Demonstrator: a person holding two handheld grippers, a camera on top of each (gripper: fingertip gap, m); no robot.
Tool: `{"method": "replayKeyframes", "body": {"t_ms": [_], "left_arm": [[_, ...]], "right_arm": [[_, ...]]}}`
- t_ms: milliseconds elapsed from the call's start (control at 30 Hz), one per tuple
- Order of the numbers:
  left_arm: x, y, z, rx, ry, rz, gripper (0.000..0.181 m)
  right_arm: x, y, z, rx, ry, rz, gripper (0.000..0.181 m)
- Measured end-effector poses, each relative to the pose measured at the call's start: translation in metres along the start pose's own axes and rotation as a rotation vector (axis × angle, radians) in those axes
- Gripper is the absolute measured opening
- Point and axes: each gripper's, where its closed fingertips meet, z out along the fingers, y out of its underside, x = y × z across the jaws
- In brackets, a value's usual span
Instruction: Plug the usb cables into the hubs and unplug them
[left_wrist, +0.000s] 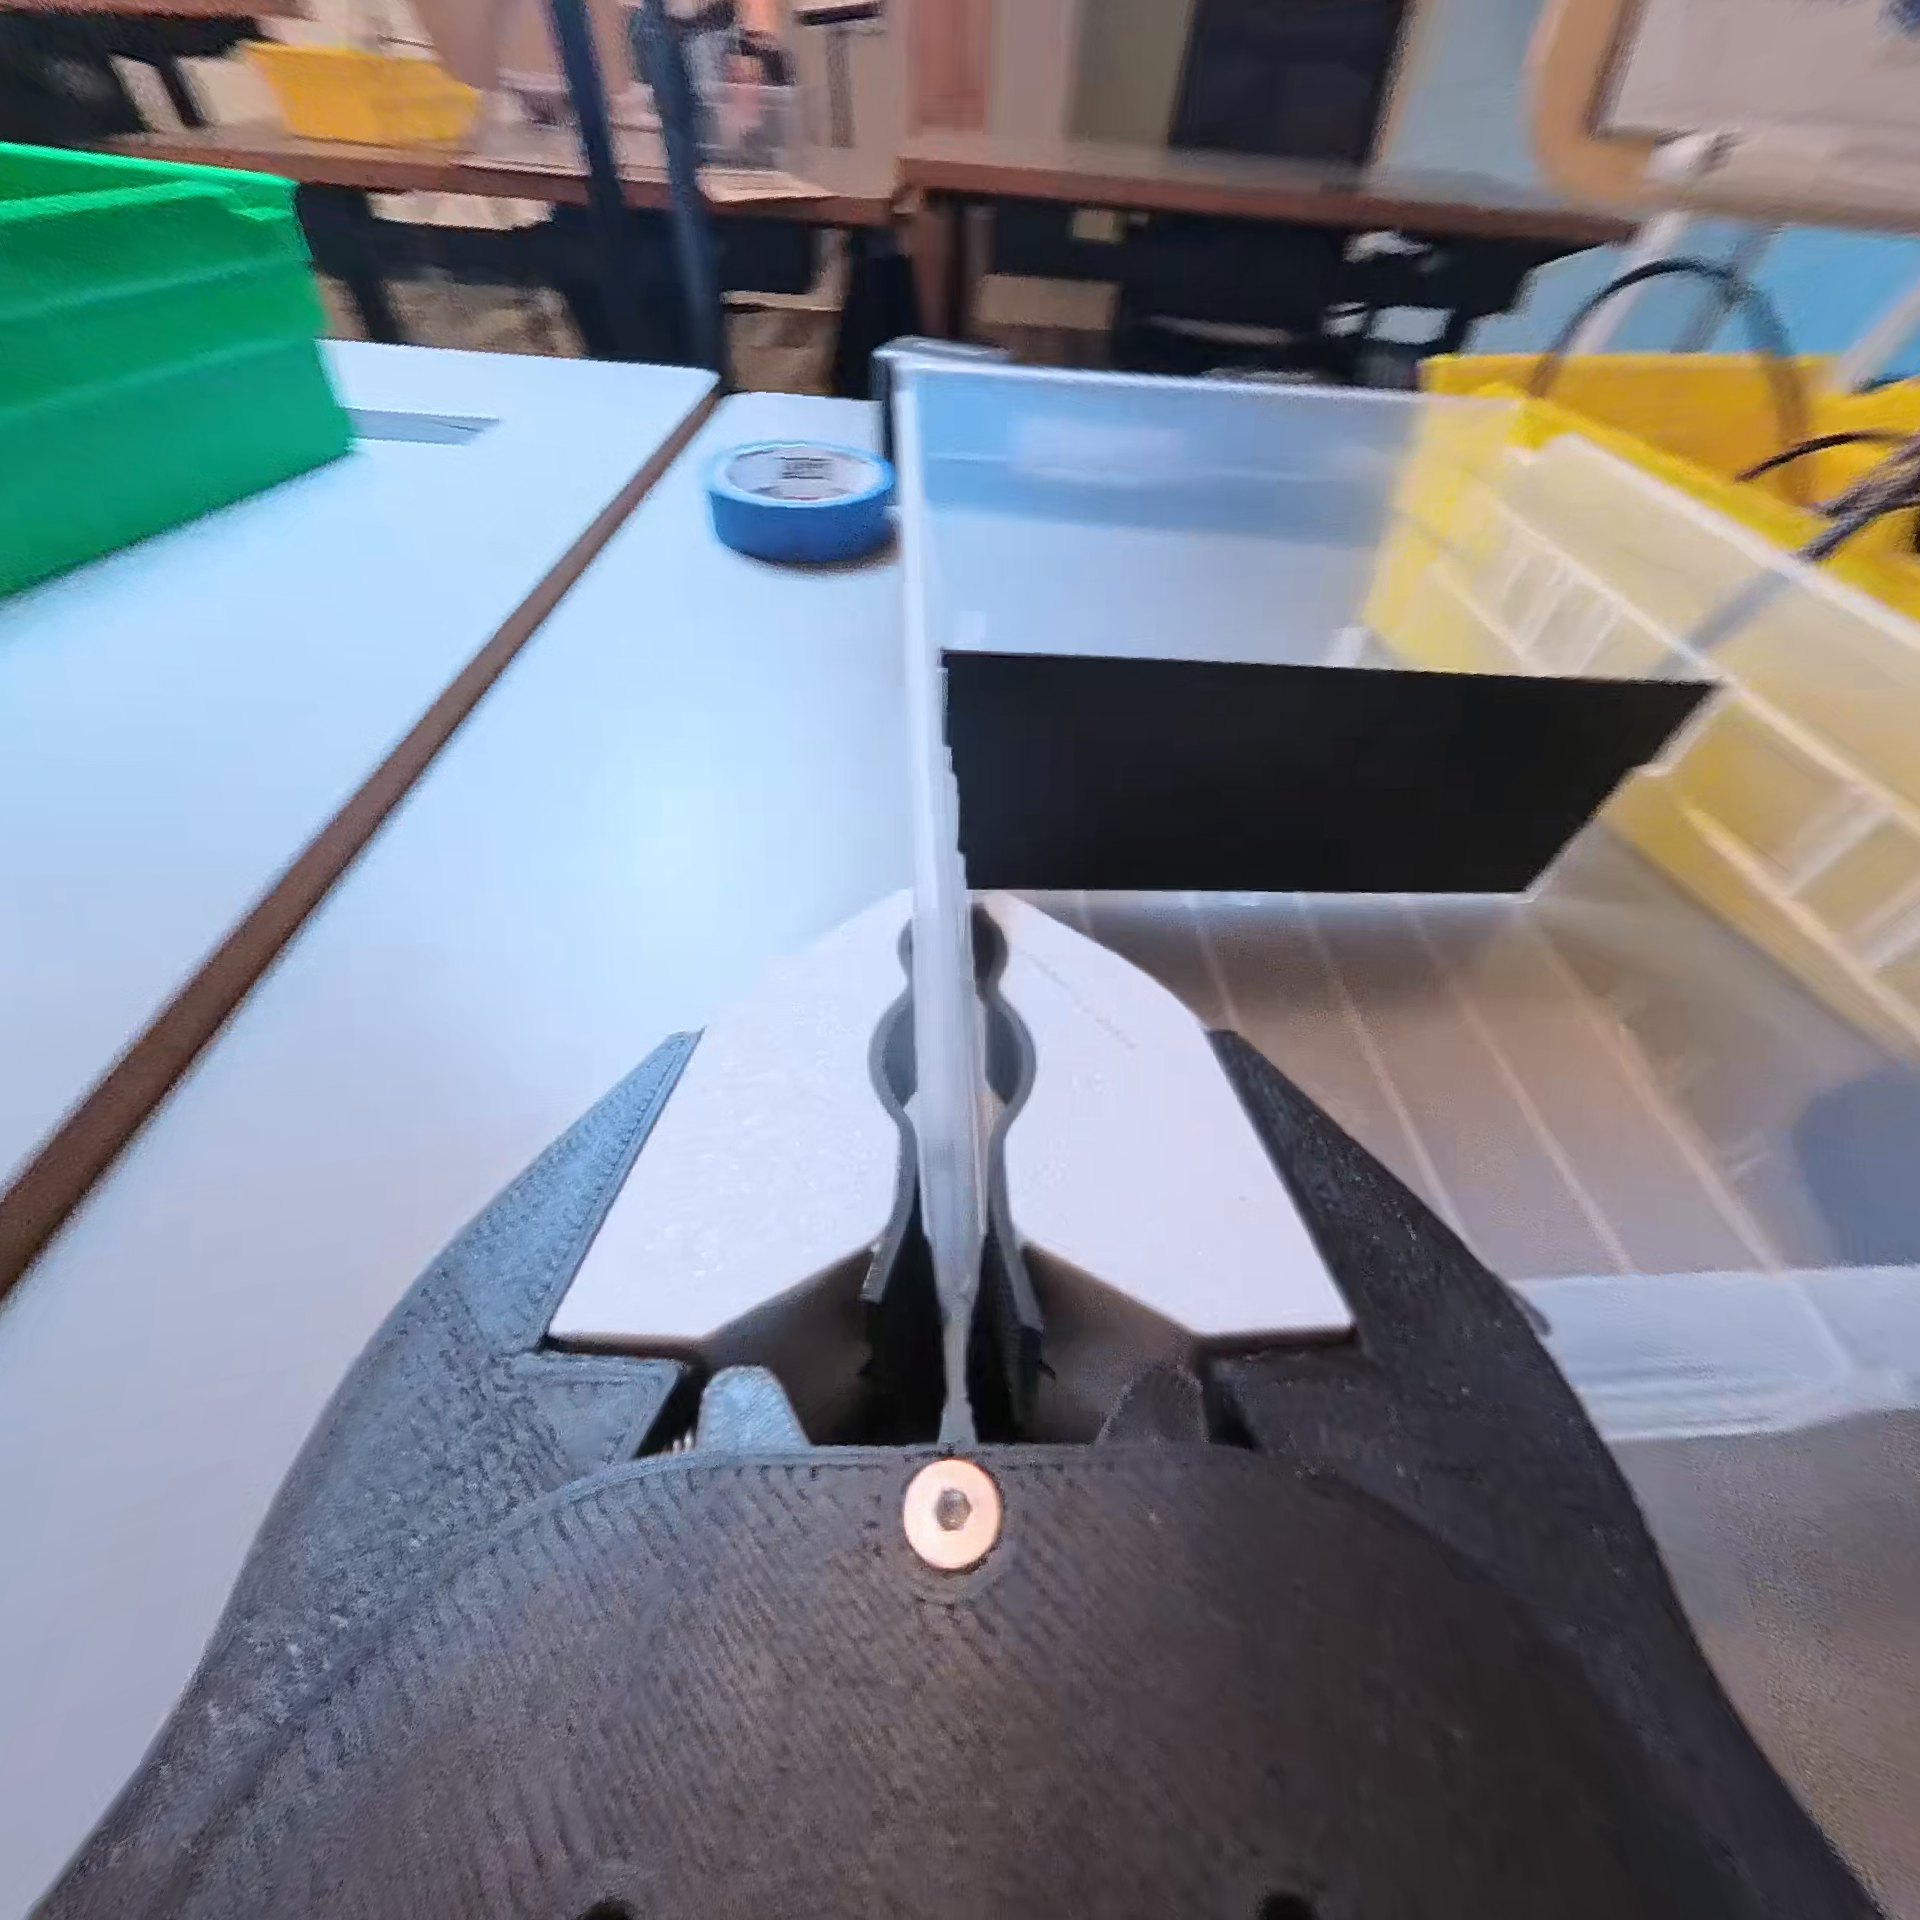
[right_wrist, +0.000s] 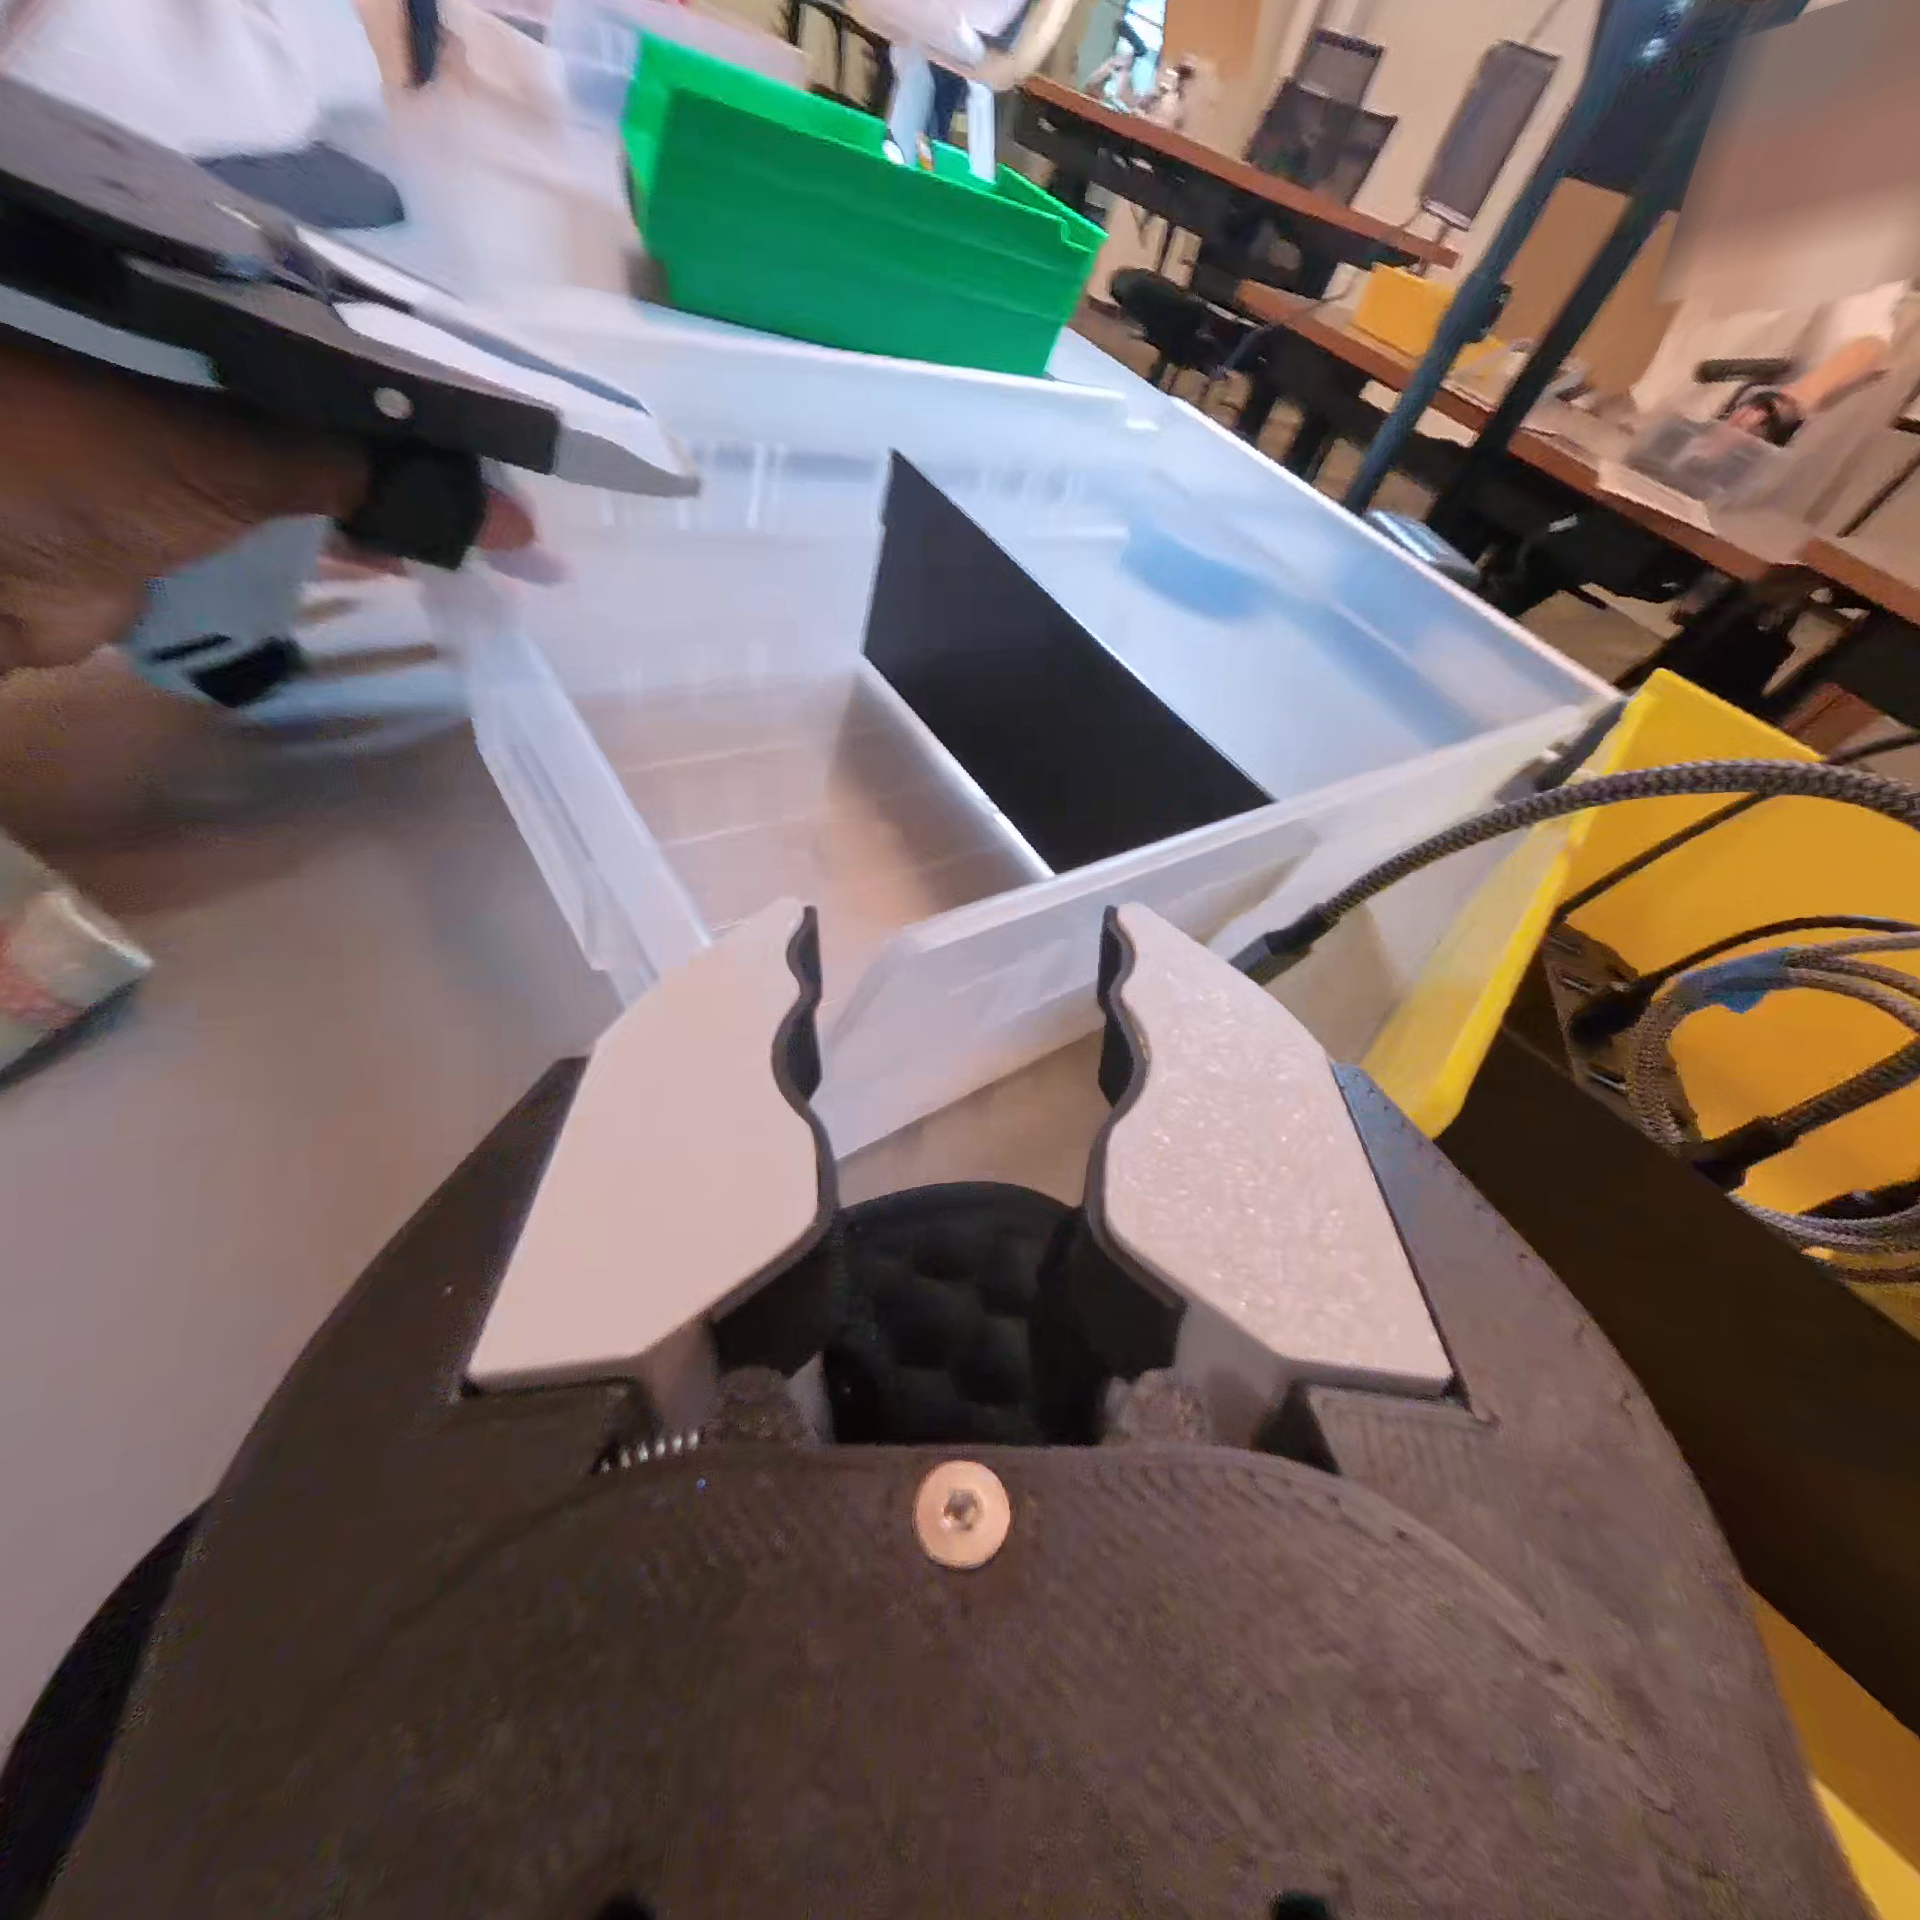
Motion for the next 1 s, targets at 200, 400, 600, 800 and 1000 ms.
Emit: {"method": "replayKeyframes", "body": {"t_ms": [200, 400, 600, 800, 1000], "left_arm": [[0.007, -0.045, -0.025, 0.120, -0.151, 0.186, 0.005], [0.062, -0.136, -0.081, 0.655, -0.182, 0.151, 0.005], [0.160, -0.164, -0.108, 0.982, -0.023, 0.018, 0.006], [0.269, -0.161, -0.077, 0.866, 0.202, -0.018, 0.006], [0.390, -0.155, -0.044, 0.713, 0.441, 0.006, 0.012]], "right_arm": [[0.017, -0.009, -0.005, 0.051, 0.109, -0.131, 0.034], [0.065, -0.080, -0.075, 0.374, 0.404, -0.392, 0.025], [0.109, -0.097, -0.183, 0.488, 0.630, -0.460, 0.017], [0.147, -0.053, -0.275, 0.357, 0.839, -0.425, 0.015], [0.199, -0.011, -0.361, 0.282, 1.026, -0.323, 0.012]]}}
